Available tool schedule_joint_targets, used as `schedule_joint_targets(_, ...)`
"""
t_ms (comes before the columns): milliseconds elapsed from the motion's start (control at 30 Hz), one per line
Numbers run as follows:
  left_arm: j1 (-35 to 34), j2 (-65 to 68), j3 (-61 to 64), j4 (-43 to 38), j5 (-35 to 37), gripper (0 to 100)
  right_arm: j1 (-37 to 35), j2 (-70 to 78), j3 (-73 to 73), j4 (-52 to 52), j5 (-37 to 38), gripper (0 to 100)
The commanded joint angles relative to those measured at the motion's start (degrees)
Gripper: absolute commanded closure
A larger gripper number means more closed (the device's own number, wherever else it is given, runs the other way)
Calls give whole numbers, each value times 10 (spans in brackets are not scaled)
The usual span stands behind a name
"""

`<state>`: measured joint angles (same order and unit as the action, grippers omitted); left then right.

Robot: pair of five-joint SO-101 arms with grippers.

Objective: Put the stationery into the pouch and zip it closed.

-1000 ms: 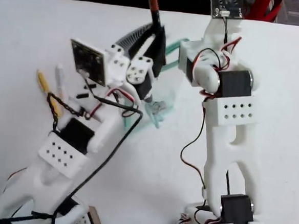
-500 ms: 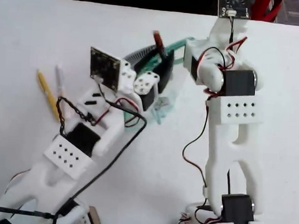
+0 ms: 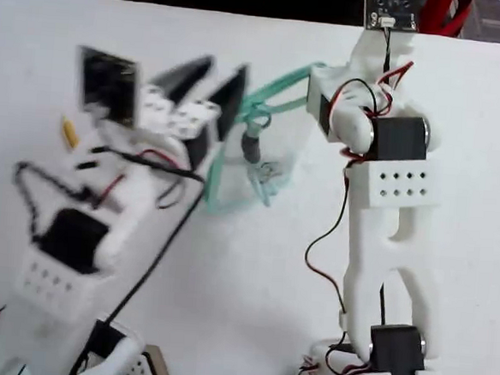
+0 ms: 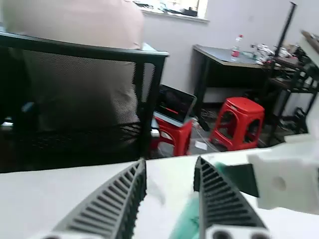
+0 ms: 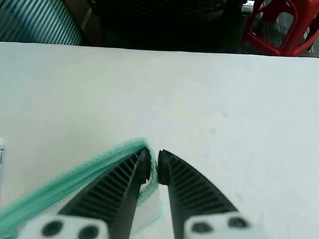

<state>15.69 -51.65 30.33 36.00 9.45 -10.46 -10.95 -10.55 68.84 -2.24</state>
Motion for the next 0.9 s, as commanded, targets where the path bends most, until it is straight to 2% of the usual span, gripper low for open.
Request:
schedule_joint_targets(0, -109, -95, -22, 73, -5, 834, 6, 0, -2, -6, 1, 980)
schedule_joint_targets(167, -261, -219, 80, 183, -5, 834, 6, 0, -2, -6, 1, 980)
schedule_joint_targets(300, -319, -302, 245, 193, -6, 834, 6, 0, -2, -6, 1, 980)
schedule_joint_targets(367, -320, -335, 343, 159, -6, 834, 6, -1, -2, -6, 1, 980)
schedule_joint_targets(500, -321, -388, 520, 7, -6, 834, 6, 0, -1, -6, 1, 980)
schedule_joint_targets(567, -318, -404, 576, -42, -6, 835, 6, 0, -1, -6, 1, 980)
schedule_joint_targets(867, -283, -413, 602, -32, -44, 835, 6, 0, -1, -6, 1, 980)
